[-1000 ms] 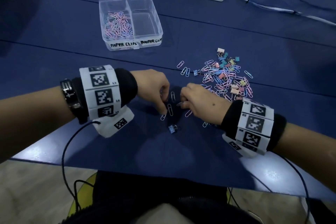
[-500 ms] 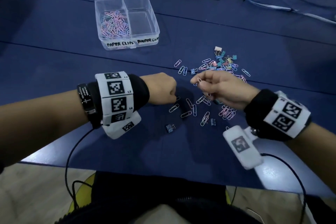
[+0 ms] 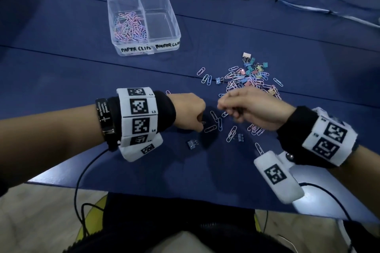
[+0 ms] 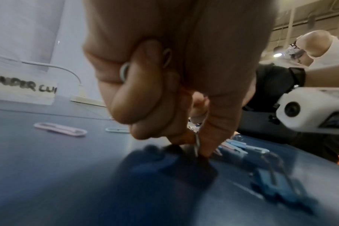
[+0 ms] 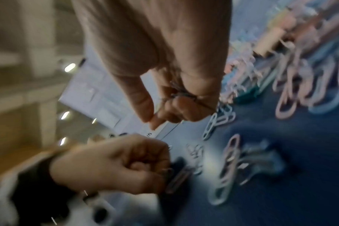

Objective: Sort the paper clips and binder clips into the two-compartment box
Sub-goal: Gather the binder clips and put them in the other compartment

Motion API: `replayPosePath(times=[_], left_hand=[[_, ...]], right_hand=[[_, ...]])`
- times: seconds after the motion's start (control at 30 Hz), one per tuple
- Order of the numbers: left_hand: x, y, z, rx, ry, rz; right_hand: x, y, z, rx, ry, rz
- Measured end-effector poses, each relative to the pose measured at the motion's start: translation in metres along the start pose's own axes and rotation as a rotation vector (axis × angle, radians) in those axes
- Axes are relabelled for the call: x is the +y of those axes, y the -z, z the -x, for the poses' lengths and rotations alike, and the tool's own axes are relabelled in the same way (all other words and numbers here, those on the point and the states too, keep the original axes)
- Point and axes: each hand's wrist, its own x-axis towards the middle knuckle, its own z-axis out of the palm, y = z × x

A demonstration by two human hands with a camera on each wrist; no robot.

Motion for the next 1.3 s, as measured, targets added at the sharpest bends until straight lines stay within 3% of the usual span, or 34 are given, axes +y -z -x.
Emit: replayPosePath(times=[0.1, 0.17, 0.27, 0.33, 0.43, 0.67, 0.77, 0.83, 0.9, 0.97, 1.07, 1.2, 1.3], left_hand=[[0.0, 0.005, 0.003, 0.02, 0.035, 0.005], [-0.005, 0.015, 0.006, 0.034, 0.07, 0.218], [-0.022, 0.03, 0.009, 0.057, 0.051, 0.96], [-0.031, 0.037, 0.011, 0.02, 0.029, 1.274], [-0.038, 0.042, 0.011, -0.018, -0.064, 1.443], [-0.053, 0.036, 0.011, 0.025, -0.215, 1.571], [-0.058, 0.037, 0.009, 0.107, -0.107, 1.367], [-0.059, 0.04, 0.008, 0.212, -0.05, 0.868], [-0.061, 0.044, 0.009, 0.228, -0.002, 0.344], [-0.067, 0.046, 0.009, 0.202, 0.047, 0.041], [-0.071, 0.045, 0.005, 0.176, 0.055, -0.013], [-0.073, 0.045, 0.002, 0.161, 0.022, -0.04], [-0.074, 0.041, 0.0, 0.169, 0.031, 0.006]], right_hand=[[0.007, -0.002, 0.0, 0.104, 0.176, 0.699], [0.011, 0.0, -0.001, 0.088, 0.253, 0.961], [0.009, 0.002, -0.007, -0.023, 0.338, 1.013], [0.008, 0.002, -0.013, -0.067, 0.356, 1.063], [0.005, 0.004, -0.022, -0.095, 0.383, 1.045], [0.009, 0.002, -0.023, -0.071, 0.364, 1.085], [0.009, -0.003, -0.019, -0.058, 0.403, 1.145], [0.009, -0.005, -0.017, -0.064, 0.407, 1.14], [0.01, -0.003, -0.016, -0.05, 0.382, 0.985], [0.007, 0.001, -0.015, 0.004, 0.36, 0.786], [-0.002, 0.003, -0.008, 0.013, 0.26, 0.373], [-0.01, 0.011, -0.002, -0.109, -0.061, -0.413], [-0.013, 0.012, -0.001, -0.155, -0.127, -0.535]])
